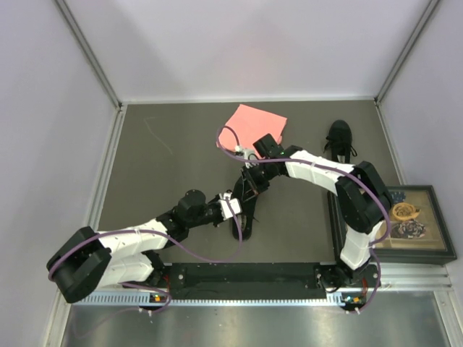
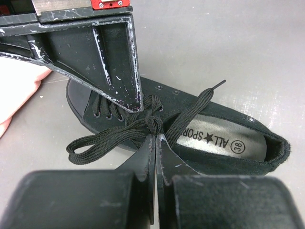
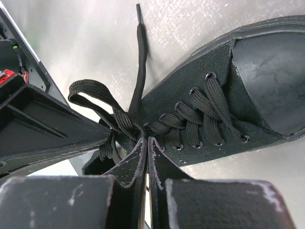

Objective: Tie the shoes

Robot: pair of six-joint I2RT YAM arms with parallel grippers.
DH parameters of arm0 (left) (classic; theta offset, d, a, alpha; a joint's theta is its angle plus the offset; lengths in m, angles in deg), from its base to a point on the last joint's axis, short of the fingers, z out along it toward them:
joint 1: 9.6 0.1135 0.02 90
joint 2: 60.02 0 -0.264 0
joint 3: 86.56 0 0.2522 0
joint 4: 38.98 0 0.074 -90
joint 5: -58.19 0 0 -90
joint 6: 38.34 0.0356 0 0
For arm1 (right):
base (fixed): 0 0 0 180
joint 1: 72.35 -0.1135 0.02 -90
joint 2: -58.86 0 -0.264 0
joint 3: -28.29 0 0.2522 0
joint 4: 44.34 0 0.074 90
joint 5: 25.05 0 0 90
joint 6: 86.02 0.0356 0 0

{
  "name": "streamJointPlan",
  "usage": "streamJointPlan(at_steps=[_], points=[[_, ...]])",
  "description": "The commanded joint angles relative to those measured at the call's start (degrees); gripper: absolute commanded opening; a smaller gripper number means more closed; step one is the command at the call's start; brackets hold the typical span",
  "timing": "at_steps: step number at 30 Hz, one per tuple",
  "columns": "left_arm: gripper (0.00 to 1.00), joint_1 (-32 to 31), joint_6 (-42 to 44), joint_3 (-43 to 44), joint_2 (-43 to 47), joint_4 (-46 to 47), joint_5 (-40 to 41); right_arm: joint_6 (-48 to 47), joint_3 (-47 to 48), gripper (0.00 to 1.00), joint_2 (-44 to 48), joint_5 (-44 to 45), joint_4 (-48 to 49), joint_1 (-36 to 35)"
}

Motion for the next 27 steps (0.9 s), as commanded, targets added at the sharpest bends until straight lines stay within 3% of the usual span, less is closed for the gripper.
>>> streamJointPlan(at_steps=[1,27], points=[[0.0,-0.08,0.17,2.04,-0.27,-0.21,-0.21,0.58,1.01,0.0,3.82,-1.09,2.72,0.18],[0.0,-0.08,-7.65,9.6,-4.22,-7.5,-1.71,3.93,-3.91,0.0,7.96,-2.68,6.77,1.41]])
